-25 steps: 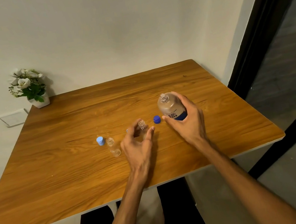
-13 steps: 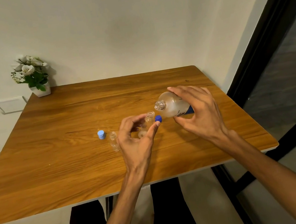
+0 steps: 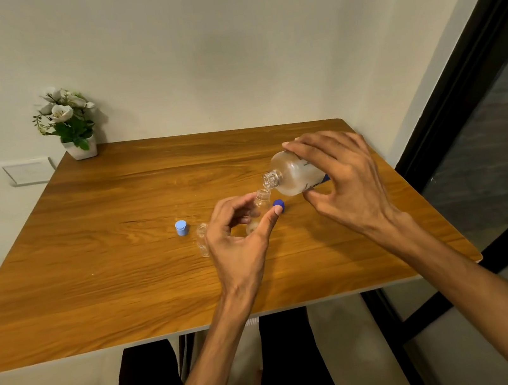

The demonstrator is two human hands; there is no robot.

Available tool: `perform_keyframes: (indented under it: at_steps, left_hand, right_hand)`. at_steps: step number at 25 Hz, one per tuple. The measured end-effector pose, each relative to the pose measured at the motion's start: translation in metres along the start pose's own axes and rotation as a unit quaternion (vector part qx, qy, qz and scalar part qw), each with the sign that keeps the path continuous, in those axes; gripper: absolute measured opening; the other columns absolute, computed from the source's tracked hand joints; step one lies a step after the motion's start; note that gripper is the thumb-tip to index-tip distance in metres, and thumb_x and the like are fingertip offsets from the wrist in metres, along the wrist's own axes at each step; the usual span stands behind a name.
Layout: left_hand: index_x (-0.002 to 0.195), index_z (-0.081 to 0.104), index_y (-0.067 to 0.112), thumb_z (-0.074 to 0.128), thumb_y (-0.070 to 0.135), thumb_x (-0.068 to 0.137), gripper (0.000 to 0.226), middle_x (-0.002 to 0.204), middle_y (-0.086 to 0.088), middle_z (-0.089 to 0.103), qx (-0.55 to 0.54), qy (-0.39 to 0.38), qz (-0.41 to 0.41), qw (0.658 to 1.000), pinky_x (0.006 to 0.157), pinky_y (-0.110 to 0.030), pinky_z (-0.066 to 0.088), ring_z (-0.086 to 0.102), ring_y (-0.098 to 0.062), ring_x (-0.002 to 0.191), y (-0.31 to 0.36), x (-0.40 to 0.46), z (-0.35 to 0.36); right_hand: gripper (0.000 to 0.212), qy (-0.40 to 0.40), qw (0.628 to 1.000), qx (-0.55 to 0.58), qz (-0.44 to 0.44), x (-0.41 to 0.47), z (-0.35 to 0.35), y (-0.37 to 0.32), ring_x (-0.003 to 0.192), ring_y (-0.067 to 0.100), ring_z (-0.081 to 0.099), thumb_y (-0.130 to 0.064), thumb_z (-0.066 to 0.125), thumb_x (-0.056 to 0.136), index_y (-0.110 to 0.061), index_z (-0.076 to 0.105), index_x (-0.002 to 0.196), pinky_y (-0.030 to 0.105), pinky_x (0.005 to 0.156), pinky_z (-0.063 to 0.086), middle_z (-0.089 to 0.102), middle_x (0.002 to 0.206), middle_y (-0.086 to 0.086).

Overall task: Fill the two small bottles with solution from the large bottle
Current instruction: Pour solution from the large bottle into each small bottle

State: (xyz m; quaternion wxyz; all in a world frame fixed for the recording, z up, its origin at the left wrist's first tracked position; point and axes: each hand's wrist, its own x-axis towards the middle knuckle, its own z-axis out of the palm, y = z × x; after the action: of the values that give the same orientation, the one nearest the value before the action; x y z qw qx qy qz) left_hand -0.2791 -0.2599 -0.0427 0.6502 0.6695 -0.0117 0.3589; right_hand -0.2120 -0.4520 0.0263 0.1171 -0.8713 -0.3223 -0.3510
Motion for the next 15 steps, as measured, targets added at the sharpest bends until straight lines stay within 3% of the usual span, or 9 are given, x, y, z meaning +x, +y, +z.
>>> perform_keyframes:
  at_steps: [15]
  left_hand:
    - [0.103,0.076,0.016,0.096,0.012,0.072,0.038,0.096,-0.001,0.070,-0.007,0.007,-0.011,1.000,0.073,-0.021,0.052,0.064,-0.003,0.083,0.0014,-0.0022,0.0014]
  right_hand:
    - [0.074,0.015,0.999,-0.024,-0.029,0.0079,-0.0008,0.0008,0.134,0.033,0.058,-0.014,0.085,0.074,-0.016,0.062,0.145,0.056,0.110,0.044,0.065,0.142,0.010]
